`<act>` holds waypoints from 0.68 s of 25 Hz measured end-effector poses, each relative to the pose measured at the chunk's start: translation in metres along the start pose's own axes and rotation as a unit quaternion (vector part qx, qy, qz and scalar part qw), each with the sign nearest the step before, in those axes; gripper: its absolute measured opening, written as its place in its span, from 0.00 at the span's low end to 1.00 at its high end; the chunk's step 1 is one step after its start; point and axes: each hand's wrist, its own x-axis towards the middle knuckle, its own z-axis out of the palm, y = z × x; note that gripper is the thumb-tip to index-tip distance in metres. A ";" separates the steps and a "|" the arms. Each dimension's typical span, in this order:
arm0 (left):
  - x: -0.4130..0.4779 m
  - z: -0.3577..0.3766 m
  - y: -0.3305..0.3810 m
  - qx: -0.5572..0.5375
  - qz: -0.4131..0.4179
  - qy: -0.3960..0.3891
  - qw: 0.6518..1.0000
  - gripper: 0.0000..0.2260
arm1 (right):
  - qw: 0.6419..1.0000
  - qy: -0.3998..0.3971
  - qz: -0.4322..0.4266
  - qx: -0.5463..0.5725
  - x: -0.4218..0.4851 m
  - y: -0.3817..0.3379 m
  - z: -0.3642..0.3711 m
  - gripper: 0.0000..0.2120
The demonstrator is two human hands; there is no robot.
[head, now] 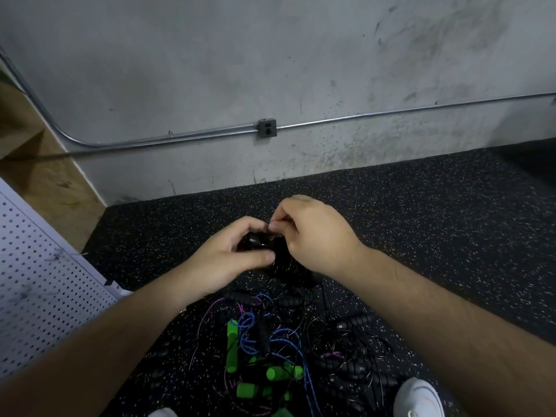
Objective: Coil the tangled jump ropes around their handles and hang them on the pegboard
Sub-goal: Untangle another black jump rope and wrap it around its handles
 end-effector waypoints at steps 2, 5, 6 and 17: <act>0.003 0.002 0.002 0.006 -0.005 0.047 0.999 0.11 | 1.000 0.006 -0.009 -0.008 0.001 -0.001 0.006 0.05; 0.006 0.000 0.004 0.033 -0.014 0.097 0.995 0.02 | 0.999 0.030 -0.027 0.006 0.004 -0.001 0.015 0.06; 0.007 -0.002 0.004 0.030 -0.017 0.108 0.994 0.02 | 0.998 0.039 -0.039 0.027 0.005 0.000 0.015 0.07; 0.000 -0.051 -0.005 0.074 -0.037 0.152 0.985 0.06 | 0.989 -0.134 -0.030 0.063 0.019 0.023 0.042 0.32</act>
